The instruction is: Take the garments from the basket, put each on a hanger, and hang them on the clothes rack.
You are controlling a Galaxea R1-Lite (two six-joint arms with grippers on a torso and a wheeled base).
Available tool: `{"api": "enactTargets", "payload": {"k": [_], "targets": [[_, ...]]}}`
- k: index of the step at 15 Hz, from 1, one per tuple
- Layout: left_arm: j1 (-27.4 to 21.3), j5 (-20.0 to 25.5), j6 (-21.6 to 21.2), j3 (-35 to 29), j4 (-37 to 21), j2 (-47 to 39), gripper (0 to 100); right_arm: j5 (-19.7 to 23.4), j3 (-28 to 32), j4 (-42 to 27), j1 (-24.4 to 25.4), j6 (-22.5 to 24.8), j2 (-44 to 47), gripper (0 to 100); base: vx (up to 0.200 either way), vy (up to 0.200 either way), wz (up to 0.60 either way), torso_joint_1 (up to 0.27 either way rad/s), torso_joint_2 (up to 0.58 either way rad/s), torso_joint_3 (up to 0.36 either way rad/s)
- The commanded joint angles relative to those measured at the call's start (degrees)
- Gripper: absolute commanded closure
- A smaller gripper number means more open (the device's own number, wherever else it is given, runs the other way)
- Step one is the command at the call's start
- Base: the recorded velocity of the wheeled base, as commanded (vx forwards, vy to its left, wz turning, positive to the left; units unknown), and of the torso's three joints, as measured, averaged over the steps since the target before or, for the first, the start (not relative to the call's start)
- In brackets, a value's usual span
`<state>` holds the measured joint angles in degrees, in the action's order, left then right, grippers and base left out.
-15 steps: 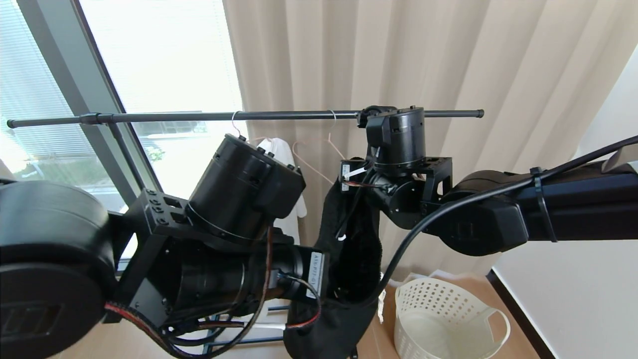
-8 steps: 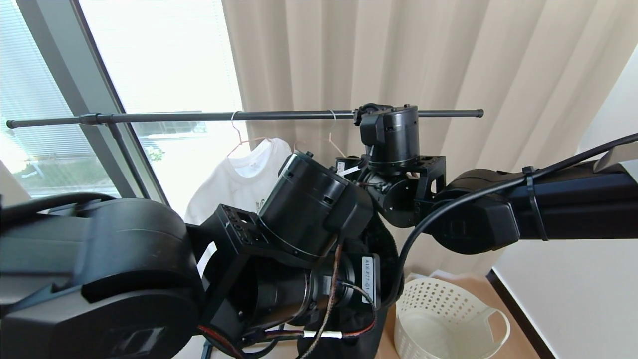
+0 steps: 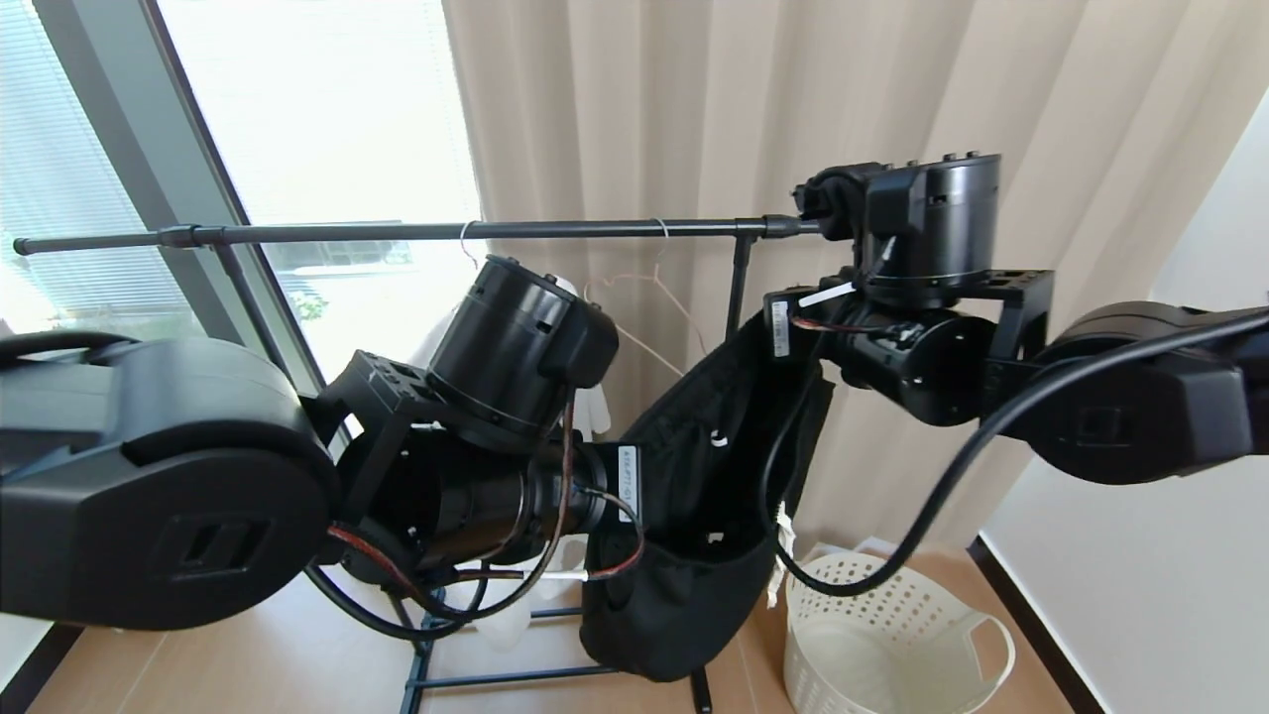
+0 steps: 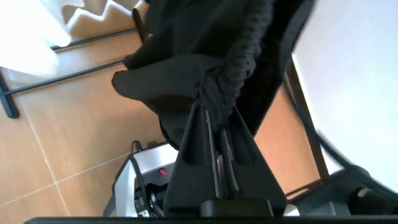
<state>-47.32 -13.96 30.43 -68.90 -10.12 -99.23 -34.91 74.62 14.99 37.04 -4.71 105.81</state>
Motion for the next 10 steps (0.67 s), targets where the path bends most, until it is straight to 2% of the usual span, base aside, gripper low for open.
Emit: {"api": "enactTargets", "payload": {"k": [1, 2, 4, 10], "targets": [[1.0, 0.0, -0.5, -1.1, 0.2, -0.3, 100, 0.1, -5.4, -0.5, -0.6, 3.9, -8.3, 100, 0.0, 0.0, 0.0, 0.0, 0.0, 0.0], [1.0, 0.0, -1.4, -1.6, 0.2, -0.7, 0, 0.1, -5.6, -0.6, -0.6, 4.0, -8.8, 100, 0.0, 0.0, 0.0, 0.0, 0.0, 0.0], [1.1, 0.0, -2.0, -2.4, 0.2, -1.1, 0, 0.0, -5.7, -0.6, -1.6, 4.4, -8.8, 100, 0.0, 0.0, 0.0, 0.0, 0.0, 0.0], [2.9, 0.7, -2.7, -3.4, 0.0, -2.1, 0, 0.5, -8.8, -0.6, -7.6, 11.5, -11.7, 100, 0.0, 0.0, 0.0, 0.0, 0.0, 0.0]]}}
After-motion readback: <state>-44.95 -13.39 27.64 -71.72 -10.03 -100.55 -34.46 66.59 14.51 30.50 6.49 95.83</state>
